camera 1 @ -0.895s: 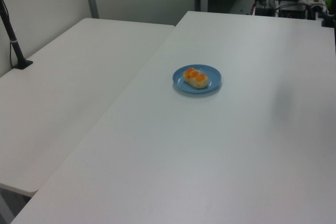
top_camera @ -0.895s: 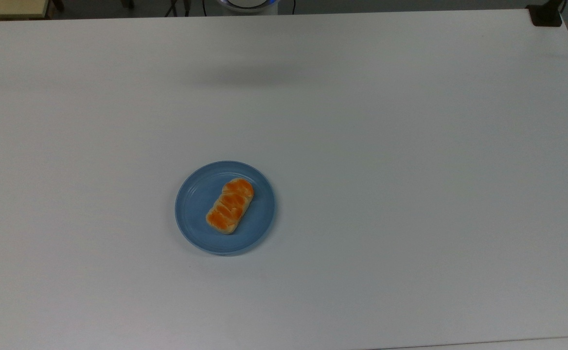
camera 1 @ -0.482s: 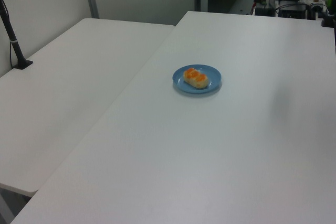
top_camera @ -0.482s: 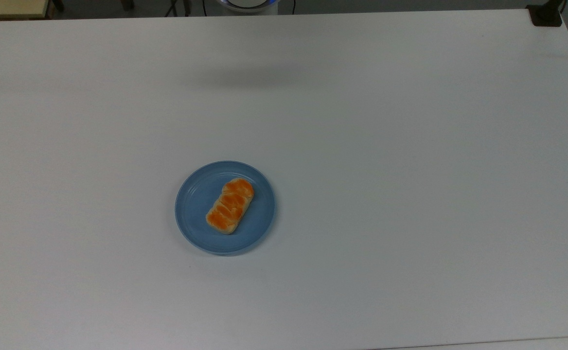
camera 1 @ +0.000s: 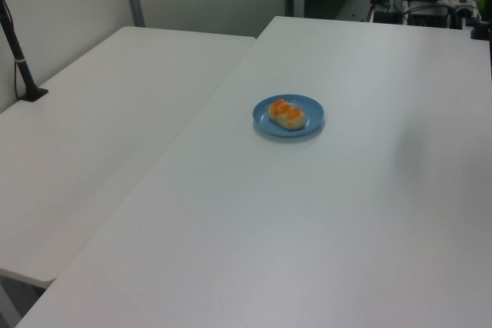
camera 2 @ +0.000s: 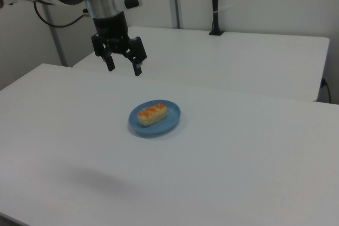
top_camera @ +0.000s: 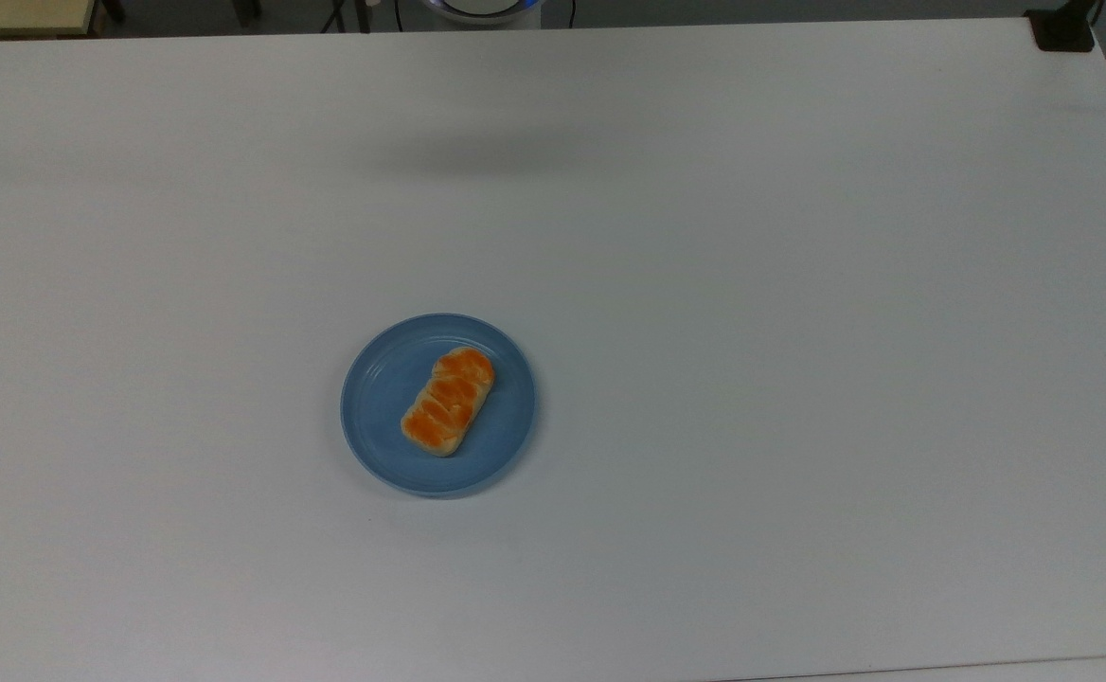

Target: Put the bread on the table

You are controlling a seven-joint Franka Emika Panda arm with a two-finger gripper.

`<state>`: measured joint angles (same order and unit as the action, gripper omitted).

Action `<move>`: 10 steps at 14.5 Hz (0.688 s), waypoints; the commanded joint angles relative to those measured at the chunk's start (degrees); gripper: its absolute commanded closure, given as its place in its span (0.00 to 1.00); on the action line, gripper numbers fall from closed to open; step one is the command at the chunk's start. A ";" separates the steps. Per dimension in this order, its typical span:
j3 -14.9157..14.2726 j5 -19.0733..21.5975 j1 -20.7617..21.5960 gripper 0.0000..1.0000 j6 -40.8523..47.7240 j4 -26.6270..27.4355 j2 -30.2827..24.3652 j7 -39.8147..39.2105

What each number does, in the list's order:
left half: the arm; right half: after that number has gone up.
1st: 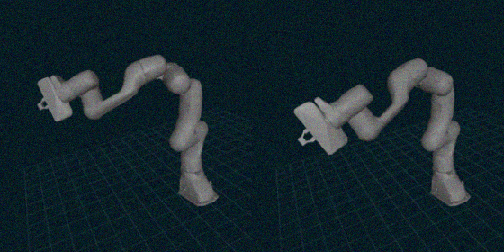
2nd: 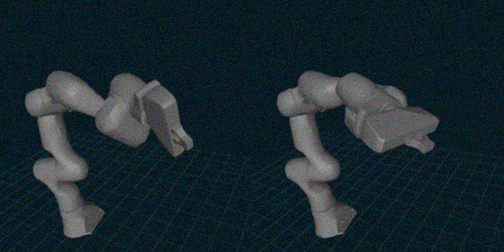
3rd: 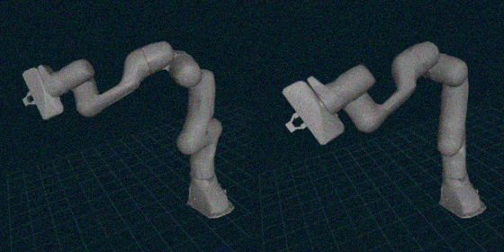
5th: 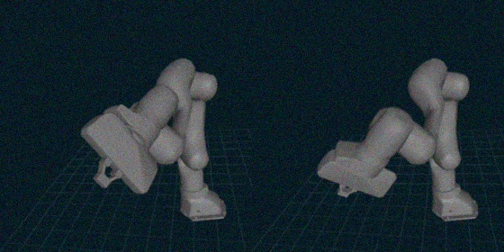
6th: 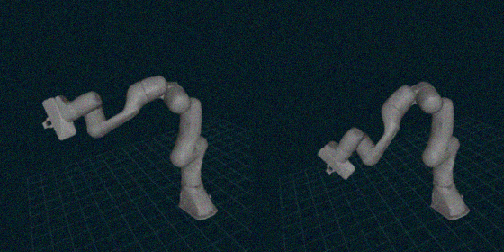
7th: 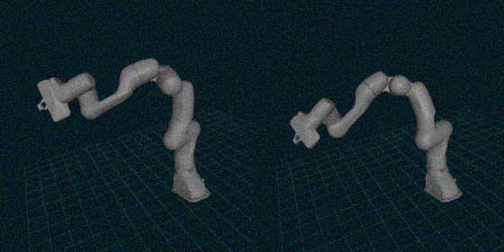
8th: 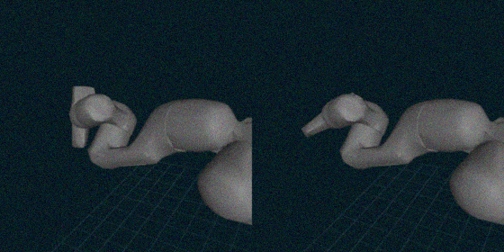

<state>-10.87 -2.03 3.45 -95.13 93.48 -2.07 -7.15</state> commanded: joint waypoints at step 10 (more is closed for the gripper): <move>0.59 0.62 4.01 0.00 -22.11 -0.32 20.07 24.26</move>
<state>-10.51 -1.84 5.62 -113.36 93.57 14.26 6.29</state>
